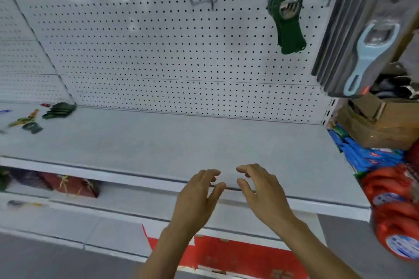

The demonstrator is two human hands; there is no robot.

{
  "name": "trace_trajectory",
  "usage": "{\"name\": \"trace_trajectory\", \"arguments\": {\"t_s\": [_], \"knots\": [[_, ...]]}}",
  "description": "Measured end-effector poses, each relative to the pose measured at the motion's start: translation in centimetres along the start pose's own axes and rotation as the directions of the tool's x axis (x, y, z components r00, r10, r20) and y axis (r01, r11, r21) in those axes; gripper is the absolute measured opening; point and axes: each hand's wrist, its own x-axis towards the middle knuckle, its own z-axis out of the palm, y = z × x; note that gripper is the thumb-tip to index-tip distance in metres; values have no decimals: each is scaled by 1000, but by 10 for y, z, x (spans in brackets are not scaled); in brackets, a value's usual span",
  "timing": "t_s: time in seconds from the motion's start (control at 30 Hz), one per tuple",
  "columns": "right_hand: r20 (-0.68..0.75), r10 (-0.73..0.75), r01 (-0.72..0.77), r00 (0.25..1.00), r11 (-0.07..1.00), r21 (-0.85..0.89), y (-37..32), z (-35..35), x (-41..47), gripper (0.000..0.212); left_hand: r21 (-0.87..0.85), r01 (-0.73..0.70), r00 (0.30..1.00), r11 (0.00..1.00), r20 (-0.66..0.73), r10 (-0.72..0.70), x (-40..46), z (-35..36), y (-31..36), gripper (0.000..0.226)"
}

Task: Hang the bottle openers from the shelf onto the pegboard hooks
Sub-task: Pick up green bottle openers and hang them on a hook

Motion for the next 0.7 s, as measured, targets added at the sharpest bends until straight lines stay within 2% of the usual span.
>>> {"name": "trace_trajectory", "arguments": {"t_s": [0.2,0.37,0.53,0.7], "knots": [[199,-64,70,978,997,-22,-29,57,-3,24,7,147,989,989,-6,-147,-34,-20,-60,34],[322,-88,93,943,996,0,-86,120,7,26,-7,276,961,961,-20,-276,-64,-60,-127,34],[379,-76,53,922,996,69,-165,197,29,24,49,341,940,939,16,-342,-96,-125,-218,33],[376,-80,30,923,990,137,-252,270,61,23,77,374,927,924,4,-375,-107,-204,-311,30]]}}
